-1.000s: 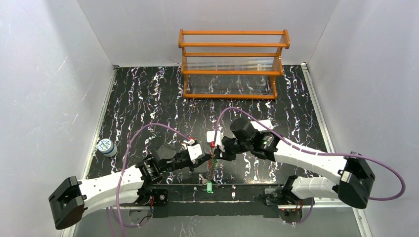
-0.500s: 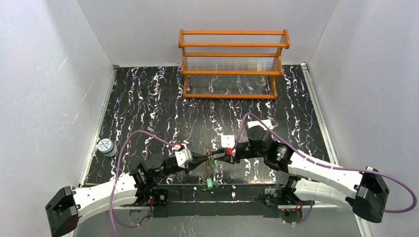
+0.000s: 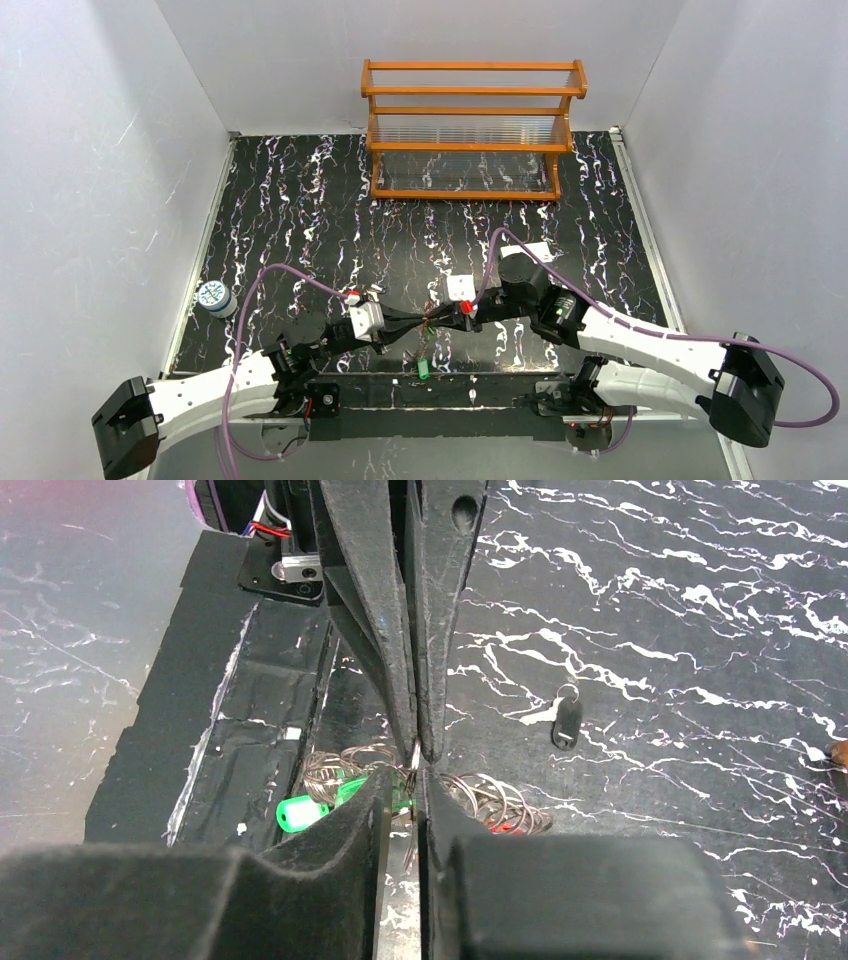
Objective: Put the keys on the keyring
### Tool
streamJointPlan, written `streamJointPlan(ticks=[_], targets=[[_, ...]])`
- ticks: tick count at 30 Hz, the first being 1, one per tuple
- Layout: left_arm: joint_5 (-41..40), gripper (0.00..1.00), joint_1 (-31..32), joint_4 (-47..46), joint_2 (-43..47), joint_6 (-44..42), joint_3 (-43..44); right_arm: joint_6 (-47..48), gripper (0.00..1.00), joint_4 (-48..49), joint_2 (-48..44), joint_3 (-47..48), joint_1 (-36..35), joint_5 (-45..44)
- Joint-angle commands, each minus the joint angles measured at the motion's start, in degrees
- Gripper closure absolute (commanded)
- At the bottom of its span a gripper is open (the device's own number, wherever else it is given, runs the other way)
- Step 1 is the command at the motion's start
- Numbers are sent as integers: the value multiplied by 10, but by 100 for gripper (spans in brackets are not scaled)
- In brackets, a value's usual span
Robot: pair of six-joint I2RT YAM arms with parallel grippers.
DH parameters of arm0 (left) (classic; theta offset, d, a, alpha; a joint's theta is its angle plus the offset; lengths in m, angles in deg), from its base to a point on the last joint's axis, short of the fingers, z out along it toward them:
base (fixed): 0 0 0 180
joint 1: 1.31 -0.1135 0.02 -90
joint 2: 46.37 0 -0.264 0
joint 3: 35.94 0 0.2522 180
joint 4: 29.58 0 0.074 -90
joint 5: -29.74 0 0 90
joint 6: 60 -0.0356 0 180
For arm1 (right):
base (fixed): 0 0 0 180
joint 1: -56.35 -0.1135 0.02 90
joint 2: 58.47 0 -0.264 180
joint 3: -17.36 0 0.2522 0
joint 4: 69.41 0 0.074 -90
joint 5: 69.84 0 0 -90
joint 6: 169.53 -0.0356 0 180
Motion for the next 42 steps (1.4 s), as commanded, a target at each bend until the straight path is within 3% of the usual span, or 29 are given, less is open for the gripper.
streamJointPlan(ticks=[1,8,11,14,18,31,42], targets=[[8,100,3,-40,5,1,4,4,81,19,4,3,0,-5],[13,100,3,-41,-1,4,4,7,99,16,6,6,0,-11],[5,100,2,-40,-1,5,4,11,99,-1,11,19,0,-15],[-17,84,2,-38,2,11,3,13,99,-35,21,42,0,-30],[-39,75,3,-7,6,1,13,29,99,-103,41,81,0,-43],[-61,73,2,307,-23,-84,151,56,99,-261,121,176,0,-55],[-19,72,3,346,-81,-89,183,63,99,-298,153,203,0,-46]])
